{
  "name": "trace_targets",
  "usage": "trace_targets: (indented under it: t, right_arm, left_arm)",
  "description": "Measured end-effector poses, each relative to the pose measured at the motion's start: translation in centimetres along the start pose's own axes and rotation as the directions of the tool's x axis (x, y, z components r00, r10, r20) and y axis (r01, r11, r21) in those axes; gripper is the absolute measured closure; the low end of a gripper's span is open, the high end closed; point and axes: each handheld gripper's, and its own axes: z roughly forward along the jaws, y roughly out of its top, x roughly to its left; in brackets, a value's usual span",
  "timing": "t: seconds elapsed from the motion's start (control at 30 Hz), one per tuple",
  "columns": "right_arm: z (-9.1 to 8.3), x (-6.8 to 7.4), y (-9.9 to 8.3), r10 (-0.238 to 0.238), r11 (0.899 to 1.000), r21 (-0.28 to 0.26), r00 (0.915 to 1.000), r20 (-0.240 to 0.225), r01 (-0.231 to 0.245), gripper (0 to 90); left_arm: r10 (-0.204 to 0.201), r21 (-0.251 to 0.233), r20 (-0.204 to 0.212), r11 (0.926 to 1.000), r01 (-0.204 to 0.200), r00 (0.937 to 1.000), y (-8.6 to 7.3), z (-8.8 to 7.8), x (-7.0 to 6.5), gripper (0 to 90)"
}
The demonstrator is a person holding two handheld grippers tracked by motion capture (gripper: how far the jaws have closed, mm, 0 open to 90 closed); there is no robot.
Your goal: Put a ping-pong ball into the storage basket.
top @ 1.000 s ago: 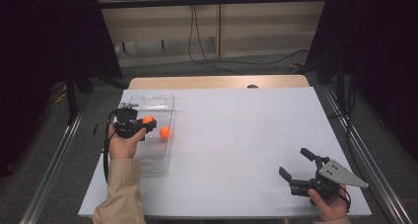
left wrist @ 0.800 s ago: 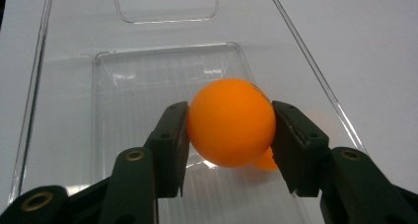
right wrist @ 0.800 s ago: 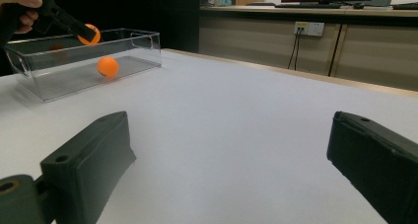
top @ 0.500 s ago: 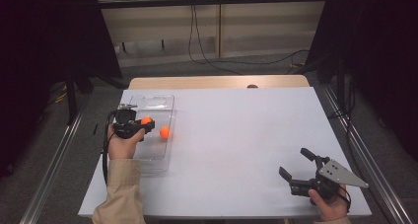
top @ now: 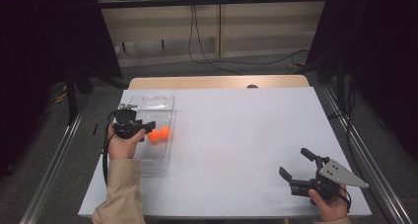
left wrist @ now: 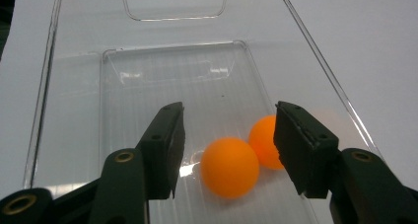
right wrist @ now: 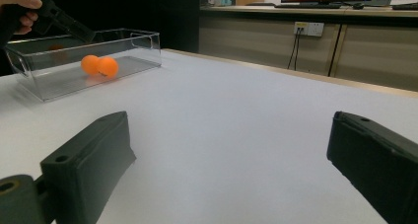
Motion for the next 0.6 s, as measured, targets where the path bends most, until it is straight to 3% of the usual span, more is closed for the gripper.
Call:
trace_targets:
  t: [0.6]
  right_arm:
    - [0.02, 0.01, 0.02, 0.001, 1.000, -0.001, 1.0000, -0.001, -0.001, 2.7]
  left_arm:
    - [-0.009, -0.025, -0.016, 0.9997, 0.008, 0.9998, 0.09, -0.25, -0.24, 19.8]
